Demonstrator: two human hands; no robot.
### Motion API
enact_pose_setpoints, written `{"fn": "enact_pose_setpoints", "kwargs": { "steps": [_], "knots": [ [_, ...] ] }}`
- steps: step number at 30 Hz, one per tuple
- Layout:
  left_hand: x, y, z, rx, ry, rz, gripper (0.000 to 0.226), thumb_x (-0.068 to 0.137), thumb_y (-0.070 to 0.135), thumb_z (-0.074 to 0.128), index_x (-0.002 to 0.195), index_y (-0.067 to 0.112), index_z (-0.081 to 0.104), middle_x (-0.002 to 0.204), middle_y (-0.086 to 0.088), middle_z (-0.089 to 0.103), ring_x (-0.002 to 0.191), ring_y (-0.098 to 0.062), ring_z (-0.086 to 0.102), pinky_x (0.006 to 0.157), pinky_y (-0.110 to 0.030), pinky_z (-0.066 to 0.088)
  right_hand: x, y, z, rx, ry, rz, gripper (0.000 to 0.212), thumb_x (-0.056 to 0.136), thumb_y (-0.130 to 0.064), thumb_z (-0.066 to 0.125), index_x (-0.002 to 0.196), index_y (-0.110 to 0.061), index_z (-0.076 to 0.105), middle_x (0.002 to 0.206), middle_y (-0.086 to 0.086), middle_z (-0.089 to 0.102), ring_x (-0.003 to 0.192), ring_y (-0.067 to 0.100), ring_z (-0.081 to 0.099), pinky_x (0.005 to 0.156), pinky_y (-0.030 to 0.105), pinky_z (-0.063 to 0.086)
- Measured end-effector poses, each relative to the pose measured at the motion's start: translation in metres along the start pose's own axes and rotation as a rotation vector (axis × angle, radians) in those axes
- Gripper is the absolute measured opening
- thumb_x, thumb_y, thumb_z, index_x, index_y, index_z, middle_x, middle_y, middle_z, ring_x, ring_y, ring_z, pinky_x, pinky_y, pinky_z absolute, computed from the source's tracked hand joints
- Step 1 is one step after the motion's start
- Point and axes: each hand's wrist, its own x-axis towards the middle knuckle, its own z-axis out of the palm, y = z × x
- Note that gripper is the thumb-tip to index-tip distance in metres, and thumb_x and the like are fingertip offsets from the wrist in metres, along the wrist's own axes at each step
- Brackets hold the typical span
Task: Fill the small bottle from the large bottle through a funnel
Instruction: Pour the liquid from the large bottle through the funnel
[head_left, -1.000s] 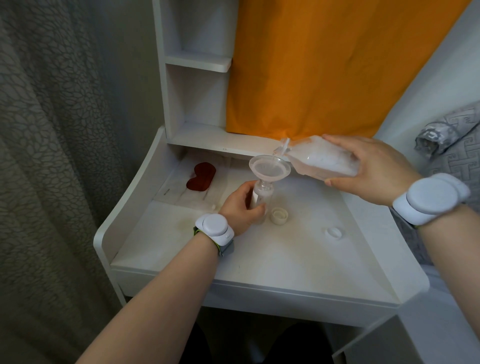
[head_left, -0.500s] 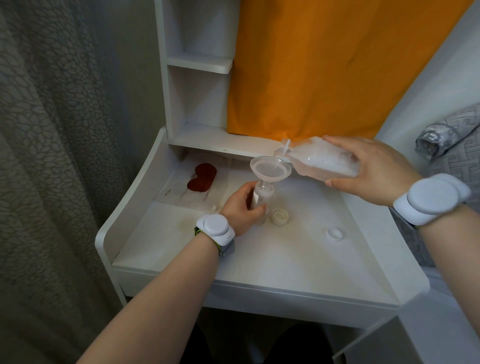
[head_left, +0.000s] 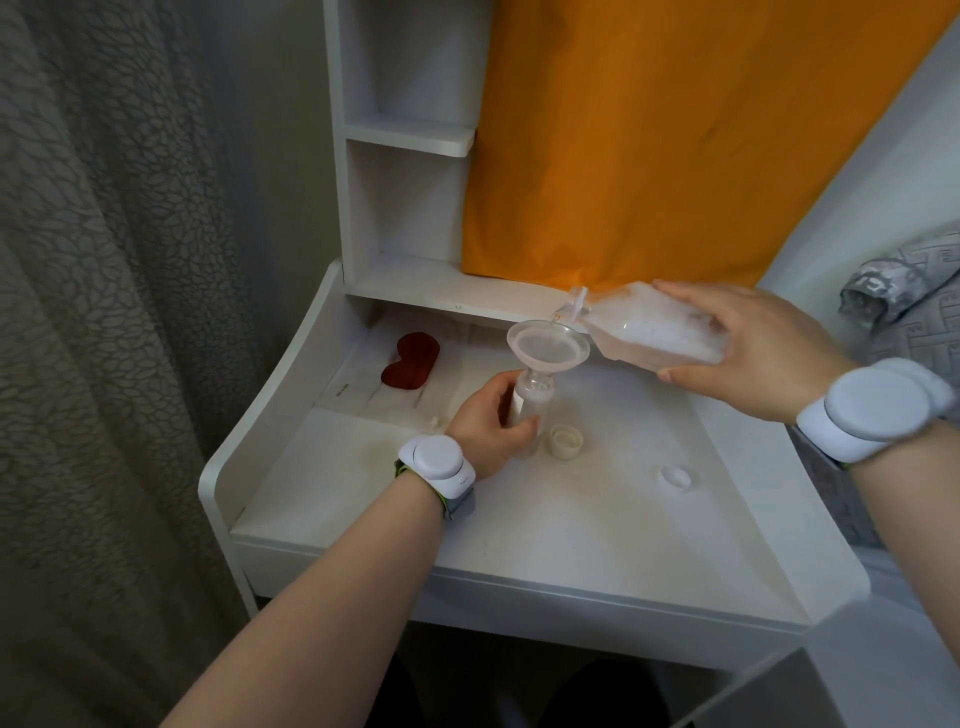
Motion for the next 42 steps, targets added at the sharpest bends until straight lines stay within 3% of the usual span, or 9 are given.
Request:
{"fn": "enact_pose_setpoints", "kwargs": {
  "steps": [7, 10, 15, 23, 27, 32, 35, 39, 42],
  "knots": [
    [-0.0006, 0.0019, 0.0007, 0.021, 0.011, -0.003, 0.041, 0.074, 0.025, 0.061, 0.109, 0.04, 0.047, 0.101, 0.007, 0.063, 0.089, -0.01, 0.059, 0.078, -0.025, 0.051, -0.0002, -0.0003, 0.001, 0.006, 0.008, 0.001, 0.077, 0.07, -0.039, 0.074, 0.137, -0.041, 0.036, 0.136, -0.004, 0.051, 0.117, 0.026, 0.049, 0.091, 0.041, 0.044],
    [-0.0008, 0.0031, 0.0009, 0.031, 0.014, -0.004, 0.04, 0.074, 0.026, 0.061, 0.106, 0.045, 0.047, 0.103, 0.003, 0.063, 0.09, -0.014, 0.059, 0.081, -0.033, 0.051, -0.0002, 0.0007, 0.0025, -0.002, 0.004, -0.006, 0.077, 0.071, -0.038, 0.074, 0.137, -0.04, 0.036, 0.137, -0.005, 0.05, 0.117, 0.026, 0.049, 0.091, 0.039, 0.043],
    [-0.0022, 0.0045, 0.0007, 0.037, 0.01, -0.002, 0.042, 0.074, 0.025, 0.061, 0.112, 0.036, 0.047, 0.106, 0.003, 0.063, 0.099, -0.021, 0.062, 0.085, -0.033, 0.052, -0.0006, 0.0019, 0.0029, 0.001, 0.001, -0.001, 0.076, 0.071, -0.039, 0.073, 0.137, -0.041, 0.035, 0.137, -0.006, 0.05, 0.113, 0.026, 0.05, 0.088, 0.039, 0.044],
    [-0.002, 0.0044, -0.0011, 0.044, 0.017, 0.006, 0.039, 0.084, 0.009, 0.062, 0.114, 0.029, 0.047, 0.099, 0.011, 0.061, 0.082, 0.0, 0.058, 0.072, -0.01, 0.047, 0.0004, 0.0019, 0.0029, -0.004, 0.002, -0.004, 0.077, 0.07, -0.041, 0.073, 0.137, -0.041, 0.035, 0.133, -0.004, 0.052, 0.112, 0.026, 0.051, 0.088, 0.041, 0.045],
    [-0.0027, 0.0038, -0.0004, 0.036, 0.026, -0.005, 0.04, 0.084, 0.006, 0.061, 0.115, 0.027, 0.047, 0.097, 0.011, 0.06, 0.073, 0.013, 0.056, 0.067, -0.007, 0.045, 0.0004, 0.0018, 0.0024, -0.005, 0.008, -0.006, 0.077, 0.071, -0.041, 0.073, 0.137, -0.041, 0.035, 0.134, -0.004, 0.052, 0.113, 0.025, 0.051, 0.087, 0.039, 0.044],
    [-0.0026, 0.0045, -0.001, 0.04, 0.025, -0.005, 0.039, 0.084, 0.008, 0.061, 0.115, 0.028, 0.047, 0.1, 0.006, 0.062, 0.082, -0.002, 0.058, 0.072, -0.011, 0.048, 0.0002, 0.0004, 0.0027, 0.005, 0.005, -0.007, 0.076, 0.07, -0.04, 0.073, 0.137, -0.041, 0.036, 0.133, -0.004, 0.052, 0.114, 0.025, 0.05, 0.089, 0.04, 0.044],
    [-0.0025, 0.0041, -0.0006, 0.03, 0.028, 0.001, 0.039, 0.084, 0.007, 0.061, 0.114, 0.028, 0.048, 0.097, 0.007, 0.061, 0.079, 0.002, 0.057, 0.07, -0.011, 0.048, -0.0006, 0.0008, 0.0032, -0.004, 0.003, -0.006, 0.077, 0.071, -0.041, 0.072, 0.137, -0.041, 0.035, 0.133, -0.005, 0.052, 0.113, 0.025, 0.05, 0.087, 0.04, 0.044],
    [-0.0018, 0.0034, 0.0, 0.018, 0.021, 0.003, 0.04, 0.084, 0.008, 0.061, 0.116, 0.028, 0.047, 0.104, 0.001, 0.063, 0.089, -0.011, 0.059, 0.077, -0.022, 0.05, -0.0014, 0.001, 0.004, 0.001, 0.007, -0.009, 0.077, 0.071, -0.04, 0.073, 0.137, -0.041, 0.035, 0.135, -0.006, 0.051, 0.114, 0.025, 0.05, 0.089, 0.039, 0.044],
    [-0.0017, 0.0034, 0.0, 0.017, 0.017, 0.006, 0.04, 0.084, 0.008, 0.061, 0.117, 0.027, 0.047, 0.105, 0.002, 0.062, 0.091, -0.012, 0.059, 0.079, -0.021, 0.049, -0.0018, 0.0012, 0.0043, 0.002, 0.004, -0.016, 0.077, 0.07, -0.04, 0.073, 0.137, -0.041, 0.036, 0.136, -0.007, 0.05, 0.116, 0.025, 0.05, 0.09, 0.039, 0.044]
  ]
}}
